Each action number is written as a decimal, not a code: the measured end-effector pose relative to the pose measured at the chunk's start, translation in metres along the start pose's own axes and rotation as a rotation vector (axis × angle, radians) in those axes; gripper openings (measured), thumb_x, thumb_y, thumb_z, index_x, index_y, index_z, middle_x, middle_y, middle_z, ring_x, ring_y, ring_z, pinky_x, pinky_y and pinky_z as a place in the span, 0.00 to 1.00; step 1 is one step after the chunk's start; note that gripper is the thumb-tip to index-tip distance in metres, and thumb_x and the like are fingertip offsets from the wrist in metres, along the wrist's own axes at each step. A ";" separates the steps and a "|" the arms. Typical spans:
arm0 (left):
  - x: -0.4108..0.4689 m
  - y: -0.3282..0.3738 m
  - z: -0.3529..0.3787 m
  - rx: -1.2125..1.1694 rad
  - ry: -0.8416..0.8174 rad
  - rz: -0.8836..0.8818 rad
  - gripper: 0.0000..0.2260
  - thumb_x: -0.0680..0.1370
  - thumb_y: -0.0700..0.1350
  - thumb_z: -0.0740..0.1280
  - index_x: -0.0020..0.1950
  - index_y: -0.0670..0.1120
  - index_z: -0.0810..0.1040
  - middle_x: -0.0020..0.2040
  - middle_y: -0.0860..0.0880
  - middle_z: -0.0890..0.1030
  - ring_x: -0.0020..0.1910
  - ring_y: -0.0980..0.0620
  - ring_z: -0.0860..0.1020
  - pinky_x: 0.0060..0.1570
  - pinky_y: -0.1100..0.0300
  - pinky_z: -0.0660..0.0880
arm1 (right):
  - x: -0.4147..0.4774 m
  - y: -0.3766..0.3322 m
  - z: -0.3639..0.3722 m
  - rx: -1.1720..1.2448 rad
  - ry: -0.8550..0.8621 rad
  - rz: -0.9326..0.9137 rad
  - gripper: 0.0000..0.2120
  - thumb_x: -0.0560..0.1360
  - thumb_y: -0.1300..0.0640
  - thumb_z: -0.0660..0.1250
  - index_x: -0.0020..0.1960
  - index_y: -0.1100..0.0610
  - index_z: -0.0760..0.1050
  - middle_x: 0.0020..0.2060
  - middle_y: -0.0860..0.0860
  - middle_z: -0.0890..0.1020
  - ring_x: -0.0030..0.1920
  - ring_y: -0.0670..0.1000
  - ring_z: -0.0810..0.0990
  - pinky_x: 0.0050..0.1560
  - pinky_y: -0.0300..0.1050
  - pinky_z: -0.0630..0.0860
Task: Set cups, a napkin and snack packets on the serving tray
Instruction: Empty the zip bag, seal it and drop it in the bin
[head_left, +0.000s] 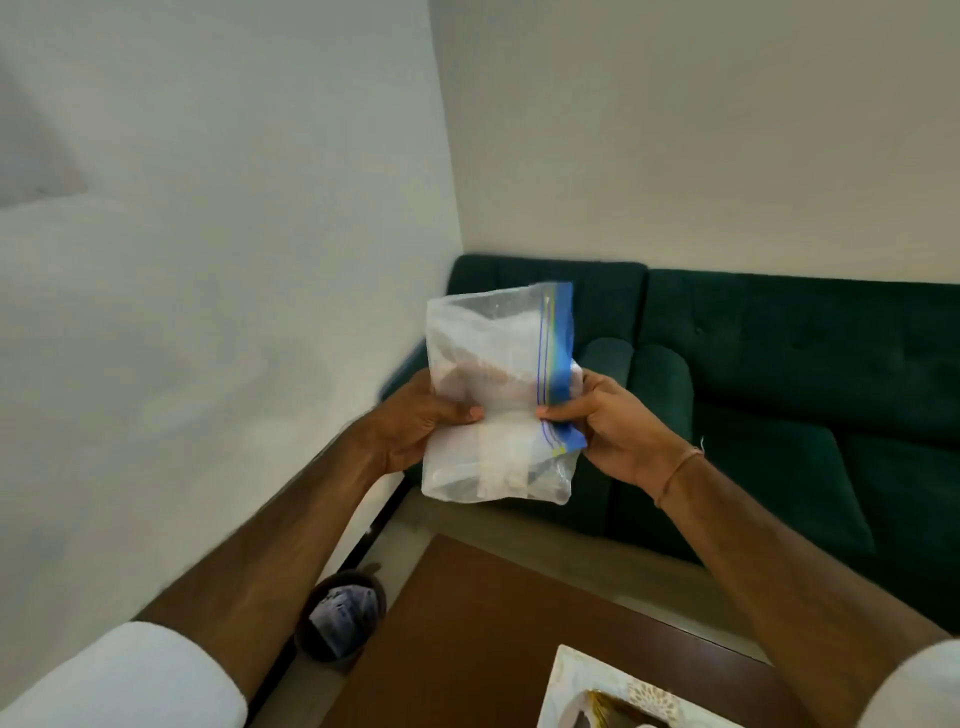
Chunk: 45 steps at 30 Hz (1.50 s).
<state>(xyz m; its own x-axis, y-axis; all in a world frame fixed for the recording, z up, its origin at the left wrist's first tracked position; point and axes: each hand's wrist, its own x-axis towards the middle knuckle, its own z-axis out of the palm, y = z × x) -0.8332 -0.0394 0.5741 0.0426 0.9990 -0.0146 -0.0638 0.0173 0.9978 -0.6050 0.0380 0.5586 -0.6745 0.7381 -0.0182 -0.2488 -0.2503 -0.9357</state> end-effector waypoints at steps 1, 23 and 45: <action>-0.004 -0.006 -0.015 -0.007 0.051 0.005 0.16 0.73 0.29 0.70 0.59 0.42 0.83 0.54 0.43 0.85 0.53 0.45 0.84 0.47 0.55 0.81 | 0.011 0.010 0.009 -0.014 0.012 -0.001 0.15 0.76 0.75 0.63 0.54 0.62 0.82 0.49 0.56 0.87 0.47 0.55 0.86 0.45 0.45 0.84; -0.022 -0.376 -0.435 1.021 -0.121 -0.381 0.22 0.78 0.45 0.70 0.71 0.42 0.74 0.75 0.47 0.70 0.71 0.46 0.71 0.71 0.55 0.67 | 0.333 0.440 0.143 -1.787 -0.792 0.244 0.36 0.76 0.51 0.66 0.80 0.48 0.55 0.81 0.43 0.45 0.81 0.56 0.44 0.78 0.64 0.52; -0.041 -0.850 -0.539 1.307 -0.331 -0.925 0.23 0.79 0.58 0.61 0.69 0.46 0.72 0.67 0.43 0.77 0.70 0.43 0.70 0.76 0.40 0.45 | 0.416 0.959 0.106 -1.946 -0.974 0.705 0.32 0.81 0.36 0.47 0.81 0.50 0.53 0.80 0.51 0.59 0.81 0.56 0.53 0.70 0.71 0.28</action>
<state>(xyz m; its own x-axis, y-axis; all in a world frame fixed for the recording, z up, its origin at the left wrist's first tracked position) -1.3184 -0.0728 -0.3078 -0.2049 0.6143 -0.7620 0.9349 0.3534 0.0335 -1.1979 0.0391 -0.3094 -0.4941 0.2627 -0.8288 0.4372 0.8990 0.0243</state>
